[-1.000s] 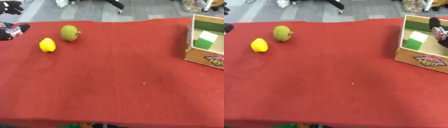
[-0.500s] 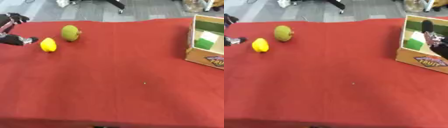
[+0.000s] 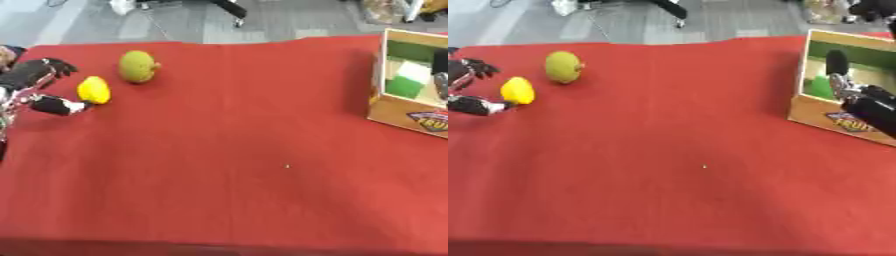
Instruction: Pick up the objects with one hand, pass them to the other hand, and then place them into the box on the other side of the table.
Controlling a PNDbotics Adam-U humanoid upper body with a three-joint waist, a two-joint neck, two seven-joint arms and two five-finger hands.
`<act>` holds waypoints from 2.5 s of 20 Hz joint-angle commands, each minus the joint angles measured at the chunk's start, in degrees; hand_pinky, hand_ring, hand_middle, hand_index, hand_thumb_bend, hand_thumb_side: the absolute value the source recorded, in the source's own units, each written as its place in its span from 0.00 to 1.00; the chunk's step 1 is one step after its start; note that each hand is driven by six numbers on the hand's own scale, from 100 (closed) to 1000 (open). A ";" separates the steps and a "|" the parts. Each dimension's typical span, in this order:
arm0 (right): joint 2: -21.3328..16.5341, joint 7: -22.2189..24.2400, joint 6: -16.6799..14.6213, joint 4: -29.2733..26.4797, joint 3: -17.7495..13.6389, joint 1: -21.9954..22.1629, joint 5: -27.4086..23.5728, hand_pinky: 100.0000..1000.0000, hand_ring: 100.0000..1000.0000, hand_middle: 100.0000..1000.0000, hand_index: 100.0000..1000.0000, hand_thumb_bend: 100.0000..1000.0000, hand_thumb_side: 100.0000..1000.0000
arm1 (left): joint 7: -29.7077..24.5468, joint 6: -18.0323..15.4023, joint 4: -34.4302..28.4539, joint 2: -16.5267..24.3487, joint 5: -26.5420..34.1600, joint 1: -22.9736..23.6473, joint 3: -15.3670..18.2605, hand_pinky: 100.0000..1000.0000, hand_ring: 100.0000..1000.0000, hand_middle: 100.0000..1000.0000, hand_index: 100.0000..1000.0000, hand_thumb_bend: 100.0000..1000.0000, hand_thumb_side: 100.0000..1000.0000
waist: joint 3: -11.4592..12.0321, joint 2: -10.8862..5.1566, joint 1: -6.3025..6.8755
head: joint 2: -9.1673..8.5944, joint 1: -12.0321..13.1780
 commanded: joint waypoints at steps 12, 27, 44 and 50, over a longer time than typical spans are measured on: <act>3.86 3.81 -3.92 -1.23 3.11 -2.07 -2.76 0.84 0.81 0.61 0.93 0.00 0.00 | 3.96 4.24 5.83 0.04 -3.20 -2.68 0.13 0.73 0.64 0.63 0.82 0.30 0.27 | -1.81 1.21 -1.19 | -0.13 0.88; 2.86 7.37 -7.70 -1.23 7.17 -5.00 -5.02 0.85 0.78 0.63 0.91 0.00 0.00 | 3.01 -7.25 -7.50 0.73 16.61 -1.82 -2.76 0.64 0.40 0.31 0.48 0.00 0.19 | -0.33 0.39 -0.95 | -0.13 -0.08; 5.60 23.60 -25.10 6.46 19.63 -16.89 -6.91 0.88 0.83 0.80 0.91 0.05 0.20 | -49.91 11.33 -35.36 -9.61 90.69 -1.85 -31.56 0.72 0.43 0.31 0.48 0.00 0.85 | 2.32 -0.11 -1.07 | -0.13 -3.26; 6.37 26.21 -25.92 8.00 19.56 -17.12 -6.19 0.89 0.84 0.84 0.92 0.08 0.22 | -55.27 19.45 -40.32 -12.98 96.61 -2.88 -33.42 0.73 0.43 0.31 0.48 0.00 0.85 | 2.23 -0.14 -1.14 | -0.13 -3.62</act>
